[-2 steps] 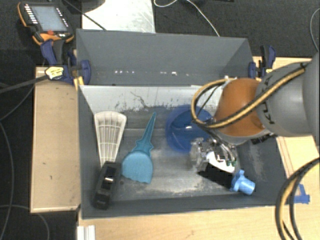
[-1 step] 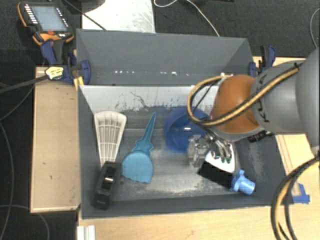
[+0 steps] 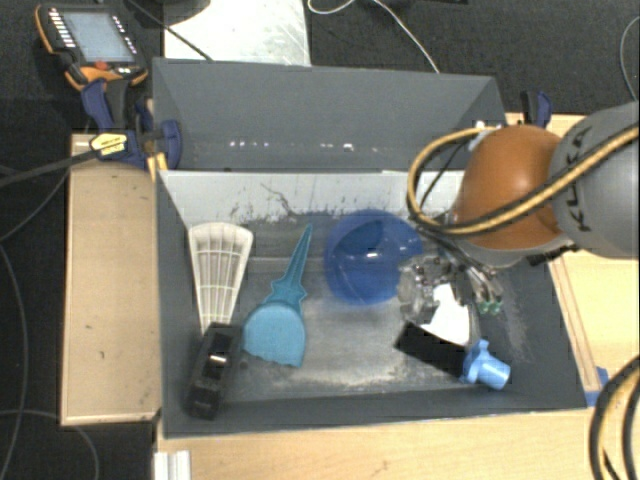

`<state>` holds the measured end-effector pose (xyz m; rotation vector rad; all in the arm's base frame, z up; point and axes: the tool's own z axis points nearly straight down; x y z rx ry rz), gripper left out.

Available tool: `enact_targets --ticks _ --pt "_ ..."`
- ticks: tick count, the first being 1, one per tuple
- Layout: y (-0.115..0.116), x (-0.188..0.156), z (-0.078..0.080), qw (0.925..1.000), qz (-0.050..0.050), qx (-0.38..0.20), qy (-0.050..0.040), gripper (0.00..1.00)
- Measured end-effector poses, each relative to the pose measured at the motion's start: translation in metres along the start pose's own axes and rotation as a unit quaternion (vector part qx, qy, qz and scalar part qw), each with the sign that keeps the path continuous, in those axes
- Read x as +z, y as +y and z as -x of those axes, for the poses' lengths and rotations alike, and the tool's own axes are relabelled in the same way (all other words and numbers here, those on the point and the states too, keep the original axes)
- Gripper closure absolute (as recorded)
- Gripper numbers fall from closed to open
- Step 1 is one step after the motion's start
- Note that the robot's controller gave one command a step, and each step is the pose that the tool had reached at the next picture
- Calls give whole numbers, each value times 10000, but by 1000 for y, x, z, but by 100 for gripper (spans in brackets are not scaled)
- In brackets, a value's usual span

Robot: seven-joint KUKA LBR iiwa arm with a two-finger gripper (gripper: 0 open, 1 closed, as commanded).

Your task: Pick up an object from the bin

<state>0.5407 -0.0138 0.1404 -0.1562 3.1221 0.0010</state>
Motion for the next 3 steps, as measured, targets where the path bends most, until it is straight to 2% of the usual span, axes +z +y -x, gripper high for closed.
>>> enact_targets --ticks 1,2,3 --pt "40 73 22 9970 15 775 33 100" --pt "48 71 43 9998 -6 201 27 100" --pt "50 70 43 9998 -7 178 39 100"
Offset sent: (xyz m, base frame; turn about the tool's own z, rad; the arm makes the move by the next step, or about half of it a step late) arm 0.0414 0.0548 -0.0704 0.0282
